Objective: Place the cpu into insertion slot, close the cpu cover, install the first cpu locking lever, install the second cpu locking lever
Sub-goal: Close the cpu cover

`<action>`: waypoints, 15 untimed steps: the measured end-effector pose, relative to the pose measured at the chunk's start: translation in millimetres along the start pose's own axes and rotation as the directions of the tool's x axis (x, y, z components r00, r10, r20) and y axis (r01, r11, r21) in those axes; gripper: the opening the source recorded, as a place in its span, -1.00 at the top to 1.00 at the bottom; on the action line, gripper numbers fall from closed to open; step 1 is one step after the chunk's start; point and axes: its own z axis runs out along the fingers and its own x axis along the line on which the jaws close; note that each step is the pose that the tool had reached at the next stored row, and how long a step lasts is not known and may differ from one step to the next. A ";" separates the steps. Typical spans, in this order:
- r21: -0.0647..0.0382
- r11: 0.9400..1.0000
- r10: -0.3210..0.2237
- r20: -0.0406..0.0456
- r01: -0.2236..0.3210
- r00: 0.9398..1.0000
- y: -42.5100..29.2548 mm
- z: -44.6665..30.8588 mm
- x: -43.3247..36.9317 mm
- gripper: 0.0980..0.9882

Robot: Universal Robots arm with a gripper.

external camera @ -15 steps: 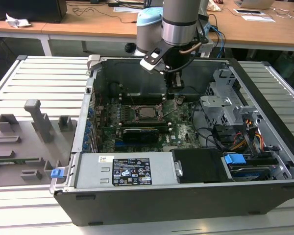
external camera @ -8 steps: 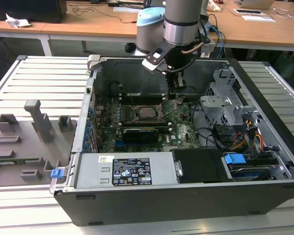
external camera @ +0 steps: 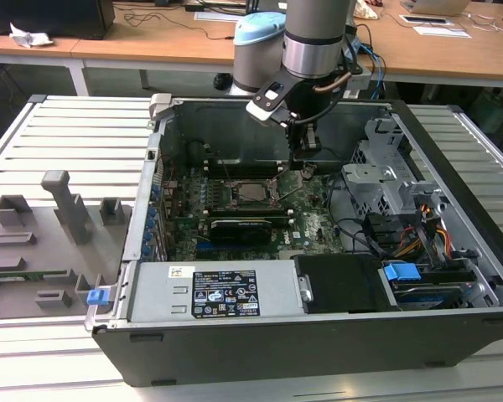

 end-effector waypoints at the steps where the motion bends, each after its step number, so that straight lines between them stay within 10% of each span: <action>1: 0.000 1.000 0.000 0.000 0.000 1.000 0.6 0.0 -0.1 0.98; 15: 0.001 1.000 -0.001 0.000 0.001 1.000 13.5 1.3 -1.3 0.98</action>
